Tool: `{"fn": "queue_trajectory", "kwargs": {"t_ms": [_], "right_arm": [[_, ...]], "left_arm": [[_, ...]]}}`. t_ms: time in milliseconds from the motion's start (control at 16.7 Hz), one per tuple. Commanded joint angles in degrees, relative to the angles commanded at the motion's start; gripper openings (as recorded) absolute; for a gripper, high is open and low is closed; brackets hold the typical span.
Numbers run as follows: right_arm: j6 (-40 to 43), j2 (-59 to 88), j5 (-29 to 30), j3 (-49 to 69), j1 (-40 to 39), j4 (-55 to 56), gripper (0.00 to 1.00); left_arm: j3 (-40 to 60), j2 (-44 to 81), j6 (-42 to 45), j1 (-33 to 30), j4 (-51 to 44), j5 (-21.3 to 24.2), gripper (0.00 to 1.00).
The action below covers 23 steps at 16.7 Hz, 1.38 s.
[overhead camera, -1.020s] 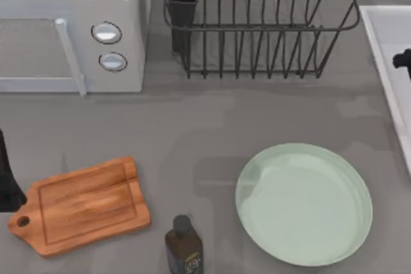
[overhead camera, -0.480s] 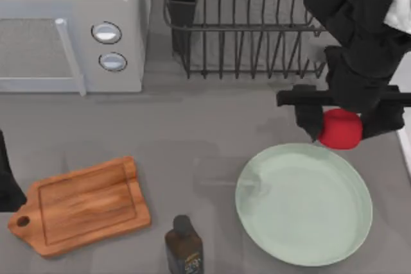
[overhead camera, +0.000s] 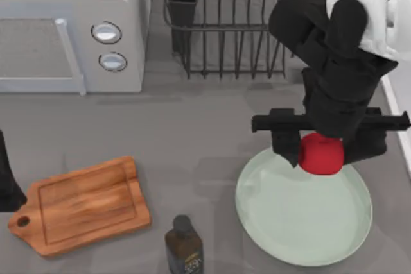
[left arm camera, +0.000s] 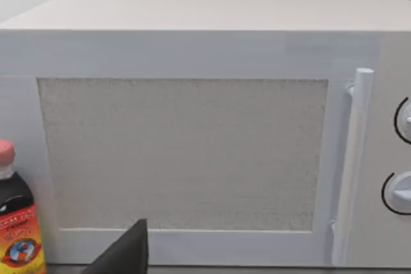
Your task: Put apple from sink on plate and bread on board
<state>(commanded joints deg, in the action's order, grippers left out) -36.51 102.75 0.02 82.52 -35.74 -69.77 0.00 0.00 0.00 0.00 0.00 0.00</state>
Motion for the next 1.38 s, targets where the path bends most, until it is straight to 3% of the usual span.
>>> {"fn": "queue_trajectory", "kwargs": {"t_ms": [120, 900, 1380], "right_arm": [[0.0, 0.0, 0.0, 0.0, 0.0, 0.0, 0.0], [0.0, 0.0, 0.0, 0.0, 0.0, 0.0, 0.98], [0.0, 0.0, 0.0, 0.0, 0.0, 0.0, 1.0]], "left_arm": [[0.0, 0.0, 0.0, 0.0, 0.0, 0.0, 1.0], [0.0, 0.0, 0.0, 0.0, 0.0, 0.0, 1.0], [0.0, 0.0, 0.0, 0.0, 0.0, 0.0, 1.0]]}}
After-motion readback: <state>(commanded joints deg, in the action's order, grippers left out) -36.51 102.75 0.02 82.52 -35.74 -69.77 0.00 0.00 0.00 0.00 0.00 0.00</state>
